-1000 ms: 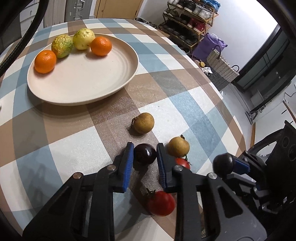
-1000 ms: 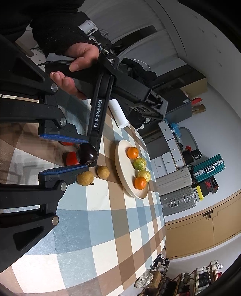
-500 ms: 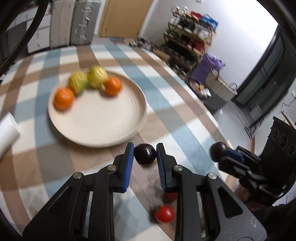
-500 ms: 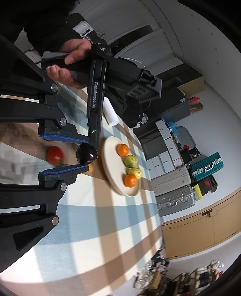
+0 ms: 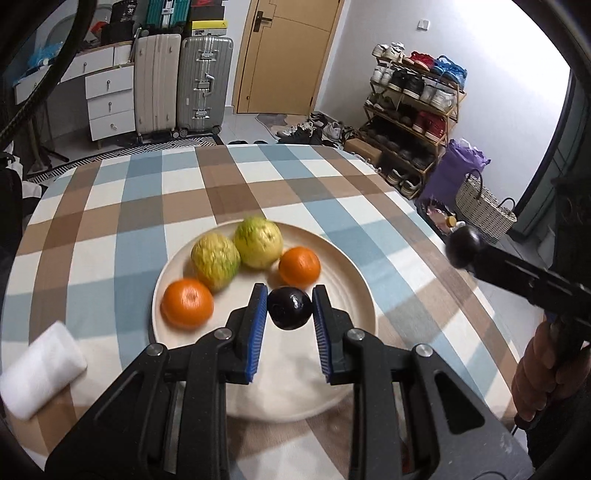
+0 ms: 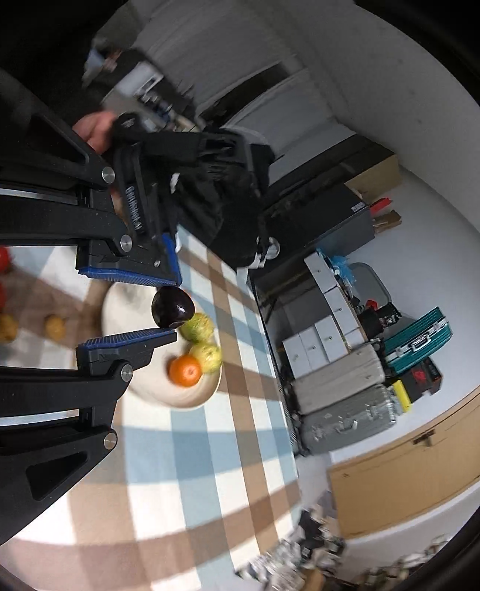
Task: Organize fruits
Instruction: 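Carry the dark plum over the cream plate and open the right tool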
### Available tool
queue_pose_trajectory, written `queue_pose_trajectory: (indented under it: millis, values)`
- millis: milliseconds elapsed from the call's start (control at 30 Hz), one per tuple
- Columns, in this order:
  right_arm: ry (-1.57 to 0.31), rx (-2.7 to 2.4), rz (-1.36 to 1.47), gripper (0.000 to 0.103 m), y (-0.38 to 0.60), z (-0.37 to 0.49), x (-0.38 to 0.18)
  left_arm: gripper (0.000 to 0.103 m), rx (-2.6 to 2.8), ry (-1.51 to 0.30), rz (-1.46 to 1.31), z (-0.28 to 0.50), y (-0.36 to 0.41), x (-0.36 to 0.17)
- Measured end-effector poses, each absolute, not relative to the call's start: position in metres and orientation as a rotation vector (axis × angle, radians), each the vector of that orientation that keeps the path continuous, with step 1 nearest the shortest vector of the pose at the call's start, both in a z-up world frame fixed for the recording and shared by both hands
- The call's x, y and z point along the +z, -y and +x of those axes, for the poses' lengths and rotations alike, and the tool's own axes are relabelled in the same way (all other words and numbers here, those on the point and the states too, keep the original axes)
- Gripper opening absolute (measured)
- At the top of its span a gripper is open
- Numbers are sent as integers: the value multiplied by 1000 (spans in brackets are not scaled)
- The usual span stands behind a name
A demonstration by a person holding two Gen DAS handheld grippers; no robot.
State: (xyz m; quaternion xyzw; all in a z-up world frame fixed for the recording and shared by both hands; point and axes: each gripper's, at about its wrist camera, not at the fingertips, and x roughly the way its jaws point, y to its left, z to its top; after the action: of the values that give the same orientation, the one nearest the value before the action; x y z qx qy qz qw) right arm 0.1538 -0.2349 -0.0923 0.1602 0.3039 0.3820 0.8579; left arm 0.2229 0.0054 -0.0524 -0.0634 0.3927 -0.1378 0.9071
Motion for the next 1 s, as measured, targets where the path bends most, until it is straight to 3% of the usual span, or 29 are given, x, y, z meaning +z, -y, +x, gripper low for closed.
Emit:
queue_pose_trajectory:
  millis: [433, 1000]
  values:
    - [-844, 786, 467, 24, 210, 285, -125, 22, -264, -828, -62, 273, 12, -78]
    - [-929, 719, 374, 24, 187, 319, -157, 22, -290, -874, -58, 288, 13, -101]
